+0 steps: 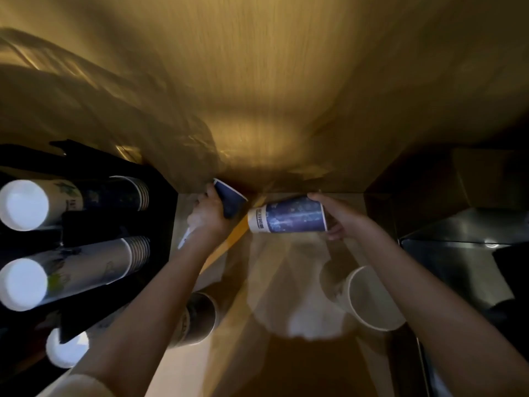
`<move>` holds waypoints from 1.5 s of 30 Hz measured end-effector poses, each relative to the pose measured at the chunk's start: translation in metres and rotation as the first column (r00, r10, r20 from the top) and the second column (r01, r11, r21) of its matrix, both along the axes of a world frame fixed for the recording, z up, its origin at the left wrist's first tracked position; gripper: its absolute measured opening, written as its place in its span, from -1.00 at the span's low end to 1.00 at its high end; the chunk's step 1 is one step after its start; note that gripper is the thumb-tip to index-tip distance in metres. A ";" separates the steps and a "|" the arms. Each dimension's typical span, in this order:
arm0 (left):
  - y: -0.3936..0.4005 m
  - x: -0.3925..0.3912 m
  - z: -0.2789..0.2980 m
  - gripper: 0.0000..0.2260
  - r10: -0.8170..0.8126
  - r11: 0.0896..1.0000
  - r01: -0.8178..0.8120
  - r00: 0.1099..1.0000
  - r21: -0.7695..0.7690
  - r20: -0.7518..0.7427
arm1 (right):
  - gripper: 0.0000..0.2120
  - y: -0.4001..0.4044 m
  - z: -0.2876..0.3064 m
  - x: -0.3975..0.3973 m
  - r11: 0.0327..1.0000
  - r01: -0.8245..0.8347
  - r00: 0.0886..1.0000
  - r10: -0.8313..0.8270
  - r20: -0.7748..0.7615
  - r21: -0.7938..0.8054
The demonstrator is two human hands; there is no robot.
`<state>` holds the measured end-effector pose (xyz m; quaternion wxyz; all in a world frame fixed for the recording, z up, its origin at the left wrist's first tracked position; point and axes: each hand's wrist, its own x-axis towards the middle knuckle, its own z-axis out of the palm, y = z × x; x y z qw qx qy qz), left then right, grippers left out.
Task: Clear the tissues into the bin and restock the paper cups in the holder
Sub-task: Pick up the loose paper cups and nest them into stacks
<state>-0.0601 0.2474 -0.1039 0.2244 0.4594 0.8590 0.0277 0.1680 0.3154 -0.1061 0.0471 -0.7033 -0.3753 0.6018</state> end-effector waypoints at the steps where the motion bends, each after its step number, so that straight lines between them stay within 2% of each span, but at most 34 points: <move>1: -0.002 0.006 0.006 -0.27 -0.005 0.999 0.004 1.000 0.037 0.012 | -0.60 0.000 0.002 0.001 0.998 0.015 1.000 -0.014 -0.021 0.065; 4: -0.012 0.021 0.017 -0.20 -0.021 0.990 0.010 0.997 0.140 0.073 | -0.70 -0.003 0.014 0.006 0.964 0.073 0.997 -0.061 -0.055 0.257; 8: -0.041 0.044 0.028 -0.12 -0.088 0.942 0.007 0.970 0.336 0.227 | -0.39 -0.017 0.038 0.019 0.838 0.108 0.991 -0.133 0.008 0.534; 11: -0.072 0.061 0.025 -0.15 -0.144 0.920 0.016 0.943 0.391 0.301 | -0.31 -0.038 0.059 0.025 0.750 0.123 0.988 -0.153 -0.010 0.650; 14: -0.102 0.076 0.014 -0.20 -0.176 0.889 -0.018 0.909 0.457 0.378 | -0.26 -0.060 0.078 0.030 0.645 0.063 0.995 -0.104 0.005 0.762; 17: -0.126 0.091 0.001 -0.22 -0.183 0.859 -0.061 0.891 0.509 0.416 | -0.21 -0.080 0.097 0.035 0.591 0.013 0.999 -0.046 0.017 0.807; 21: -0.150 0.102 -0.012 -0.23 -0.182 0.828 -0.118 0.868 0.548 0.463 | -0.17 -0.109 0.123 0.035 0.468 0.008 1.000 0.004 -0.011 0.884; 26: -0.162 0.106 -0.008 -0.23 -0.165 0.825 -0.161 0.848 0.542 0.504 | -0.19 -0.144 0.140 0.030 0.421 0.027 0.992 0.098 -0.076 0.907; 29: -0.162 0.103 -0.009 -0.25 -0.174 0.836 -0.141 0.849 0.530 0.500 | -0.18 -0.158 0.141 0.027 0.412 -0.028 0.983 0.176 -0.050 0.911; 35: -0.159 0.100 -0.012 -0.25 -0.162 0.849 -0.122 0.866 0.513 0.474 | -0.16 -0.172 0.126 0.014 0.345 -0.300 0.926 0.328 0.186 0.889; 40: -0.160 0.101 -0.012 -0.25 -0.169 0.836 -0.129 0.864 0.533 0.474 | -0.08 -0.178 0.103 0.002 0.325 -0.523 0.818 0.452 0.356 0.788; 45: -0.160 0.103 -0.014 -0.23 -0.165 0.829 -0.142 0.862 0.541 0.480 | -0.10 -0.178 0.082 -0.005 0.295 -0.702 0.693 0.491 0.527 0.648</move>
